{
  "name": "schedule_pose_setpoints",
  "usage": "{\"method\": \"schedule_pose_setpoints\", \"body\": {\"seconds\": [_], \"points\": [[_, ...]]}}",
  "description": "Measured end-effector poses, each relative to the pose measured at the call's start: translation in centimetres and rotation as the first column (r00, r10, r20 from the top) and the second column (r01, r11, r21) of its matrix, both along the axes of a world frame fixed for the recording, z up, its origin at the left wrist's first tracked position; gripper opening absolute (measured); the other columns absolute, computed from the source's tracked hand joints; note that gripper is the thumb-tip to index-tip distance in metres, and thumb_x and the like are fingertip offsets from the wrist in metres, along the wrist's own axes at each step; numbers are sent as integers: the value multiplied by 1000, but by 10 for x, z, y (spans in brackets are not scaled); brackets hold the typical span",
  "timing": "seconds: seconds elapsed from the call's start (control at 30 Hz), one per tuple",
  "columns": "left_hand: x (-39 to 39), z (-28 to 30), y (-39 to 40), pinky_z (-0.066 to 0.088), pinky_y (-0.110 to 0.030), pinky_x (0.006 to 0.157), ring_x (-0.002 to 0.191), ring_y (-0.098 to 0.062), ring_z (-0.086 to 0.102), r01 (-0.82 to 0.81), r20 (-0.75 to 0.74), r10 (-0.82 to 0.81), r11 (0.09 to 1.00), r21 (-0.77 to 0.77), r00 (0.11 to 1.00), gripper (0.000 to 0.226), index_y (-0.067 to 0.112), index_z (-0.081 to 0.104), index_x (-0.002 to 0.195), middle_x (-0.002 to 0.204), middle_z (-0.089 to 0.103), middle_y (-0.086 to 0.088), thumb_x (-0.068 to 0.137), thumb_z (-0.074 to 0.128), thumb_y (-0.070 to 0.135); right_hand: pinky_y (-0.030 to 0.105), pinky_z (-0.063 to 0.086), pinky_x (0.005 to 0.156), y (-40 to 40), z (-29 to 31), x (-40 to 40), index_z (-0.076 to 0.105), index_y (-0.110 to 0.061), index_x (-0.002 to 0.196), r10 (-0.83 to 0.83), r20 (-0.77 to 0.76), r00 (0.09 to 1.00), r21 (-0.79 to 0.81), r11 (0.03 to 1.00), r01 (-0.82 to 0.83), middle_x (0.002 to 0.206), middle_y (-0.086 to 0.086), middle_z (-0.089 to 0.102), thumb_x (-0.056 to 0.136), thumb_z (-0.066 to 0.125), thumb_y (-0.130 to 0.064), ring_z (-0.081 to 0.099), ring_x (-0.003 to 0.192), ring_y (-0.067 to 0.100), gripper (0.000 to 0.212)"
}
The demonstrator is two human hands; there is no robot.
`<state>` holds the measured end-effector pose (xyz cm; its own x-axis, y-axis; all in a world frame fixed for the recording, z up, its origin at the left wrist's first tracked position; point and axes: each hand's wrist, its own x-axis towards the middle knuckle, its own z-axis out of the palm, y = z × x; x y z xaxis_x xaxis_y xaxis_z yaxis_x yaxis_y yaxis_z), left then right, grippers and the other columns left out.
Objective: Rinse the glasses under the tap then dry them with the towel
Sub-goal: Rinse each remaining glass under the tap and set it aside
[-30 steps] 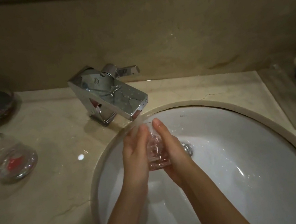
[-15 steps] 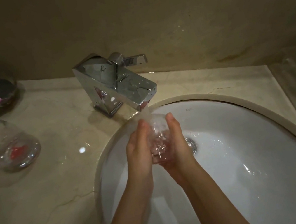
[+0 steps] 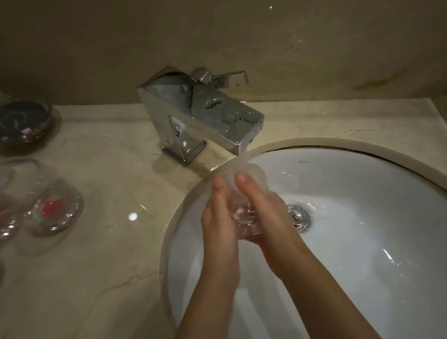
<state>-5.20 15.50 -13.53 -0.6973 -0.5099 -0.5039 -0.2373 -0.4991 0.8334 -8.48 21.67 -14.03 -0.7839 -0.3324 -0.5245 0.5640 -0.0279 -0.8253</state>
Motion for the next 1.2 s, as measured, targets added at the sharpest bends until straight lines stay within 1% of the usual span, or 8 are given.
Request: {"method": "schedule_pose_setpoints", "body": {"seconds": [0.07, 0.17, 0.33, 0.5, 0.6, 0.87, 1.03, 1.2], "points": [[0, 1, -1, 54, -34, 78, 91, -20, 72, 1, -9, -1, 1000, 10, 1000, 51, 12, 69, 114, 102, 75, -7, 95, 44, 51, 38, 58, 70, -1, -1, -3, 63, -6, 115, -69, 79, 995, -37, 997, 72, 106, 15, 70, 62, 67, -70, 73, 87, 25, 84], [4, 2, -2, 55, -32, 77, 92, -21, 73, 10, -50, -9, 1000, 21, 999, 55, 11, 69, 116, 102, 75, -8, 88, 50, 55, 48, 55, 87, 2, 3, -1, 67, -12, 111, -38, 83, 996, -110, 993, 47, 108, 14, 72, 85, 52, -63, 70, 98, 28, 59], [8, 2, -3, 54, -38, 82, 92, -21, 73, 4, -90, -4, 1000, -1, 996, 72, 12, 68, 116, 100, 75, -7, 68, 54, 64, 49, 57, 86, -3, 1, 0, 66, -12, 111, 23, 21, 1000, 7, 1000, -23, 109, 12, 71, 53, 72, -76, 72, 95, 25, 86], [5, 6, -8, 54, -41, 89, 95, -25, 73, 47, -65, -40, 994, 100, 997, 46, 15, 71, 111, 101, 76, -7, 92, 49, 51, 47, 57, 84, 1, 4, -1, 65, -16, 117, -4, 103, 995, -117, 993, 16, 110, 12, 71, 71, 55, -75, 70, 99, 29, 75], [4, 6, -8, 54, -41, 91, 95, -23, 73, 58, -63, -54, 997, 52, 997, 44, 14, 69, 114, 102, 75, -7, 96, 47, 47, 44, 59, 77, 1, 1, -1, 54, -23, 116, -1, 37, 999, -9, 1000, 1, 111, 6, 69, 73, 56, -76, 72, 93, 21, 68], [1, 11, -6, 56, -50, 88, 97, -27, 72, 56, -87, -56, 998, -2, 995, 62, 14, 65, 121, 108, 73, -11, 84, 57, 63, 50, 56, 86, 2, 11, -5, 49, -22, 101, -38, -39, 999, 92, 995, 42, 105, 8, 67, 46, 68, -79, 70, 93, 22, 82], [2, 10, -6, 57, -34, 74, 90, -22, 73, 30, -120, -27, 999, 25, 992, 59, 13, 67, 118, 102, 75, -8, 75, 59, 53, 52, 56, 86, 5, 2, -6, 62, -18, 118, -27, 15, 1000, -16, 999, 28, 116, 11, 68, 66, 60, -73, 70, 99, 26, 76], [8, 4, -13, 58, -32, 71, 94, -24, 73, 58, -144, -58, 998, -4, 988, 63, 12, 68, 117, 103, 75, -8, 70, 60, 54, 55, 53, 89, 6, 2, -4, 58, -12, 119, 115, -67, 991, 77, 991, -110, 115, 15, 67, 60, 59, -87, 69, 102, 29, 95]]}}
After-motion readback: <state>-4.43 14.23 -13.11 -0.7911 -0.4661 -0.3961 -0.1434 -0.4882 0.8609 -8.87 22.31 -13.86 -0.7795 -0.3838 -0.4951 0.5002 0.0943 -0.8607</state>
